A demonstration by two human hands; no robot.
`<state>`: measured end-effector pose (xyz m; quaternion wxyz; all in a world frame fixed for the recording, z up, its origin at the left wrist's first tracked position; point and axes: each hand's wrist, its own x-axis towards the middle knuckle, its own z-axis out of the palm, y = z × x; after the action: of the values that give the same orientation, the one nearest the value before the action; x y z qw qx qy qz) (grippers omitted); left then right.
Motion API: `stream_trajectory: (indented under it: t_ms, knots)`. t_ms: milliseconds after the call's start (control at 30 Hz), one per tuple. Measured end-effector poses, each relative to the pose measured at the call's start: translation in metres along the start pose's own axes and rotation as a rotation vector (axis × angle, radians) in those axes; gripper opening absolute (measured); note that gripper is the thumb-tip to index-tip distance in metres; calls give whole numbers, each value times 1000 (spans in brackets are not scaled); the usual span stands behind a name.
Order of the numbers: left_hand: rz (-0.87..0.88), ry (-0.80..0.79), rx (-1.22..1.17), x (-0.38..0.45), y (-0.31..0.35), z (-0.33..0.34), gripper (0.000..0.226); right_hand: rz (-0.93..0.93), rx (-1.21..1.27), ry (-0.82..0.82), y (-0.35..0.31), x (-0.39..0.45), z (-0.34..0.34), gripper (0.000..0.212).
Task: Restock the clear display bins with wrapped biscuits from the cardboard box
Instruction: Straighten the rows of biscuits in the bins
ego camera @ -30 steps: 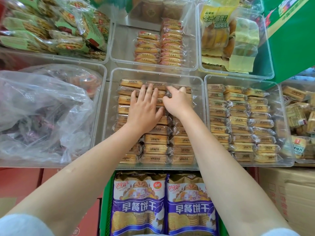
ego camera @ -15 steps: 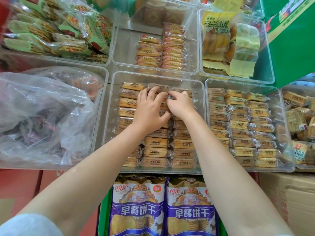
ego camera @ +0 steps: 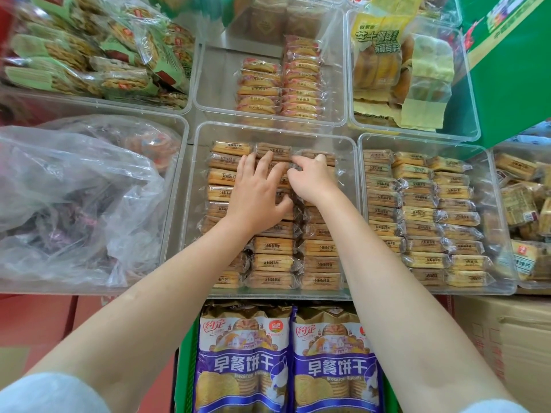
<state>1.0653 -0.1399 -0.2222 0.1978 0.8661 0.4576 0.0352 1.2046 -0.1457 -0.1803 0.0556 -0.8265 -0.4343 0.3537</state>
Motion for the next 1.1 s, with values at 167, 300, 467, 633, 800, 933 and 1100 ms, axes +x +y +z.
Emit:
stream_trajectory:
  t_ms: [167, 300, 467, 633, 800, 933, 1100]
  knots:
    - [6, 11, 204, -7, 9, -8, 66, -142, 203, 167, 15, -10, 0, 41]
    - [75, -8, 201, -28, 20, 8, 69, -301, 48, 600, 45, -27, 26, 37]
    - [62, -32, 235, -34, 14, 25, 70, -286, -223, 333, 62, -26, 51, 63]
    - [69, -18, 213, -33, 11, 28, 69, -270, -287, 288, 69, -20, 50, 72]
    - [59, -88, 168, -32, 11, 15, 69, -296, -189, 269, 66, -26, 41, 78]
    - [29, 36, 60, -63, -8, -24, 63, -312, 8, 461, 50, -54, 30, 56]
    - [-66, 134, -41, -140, -53, -47, 15, -417, 92, 120, 15, -110, 39, 17]
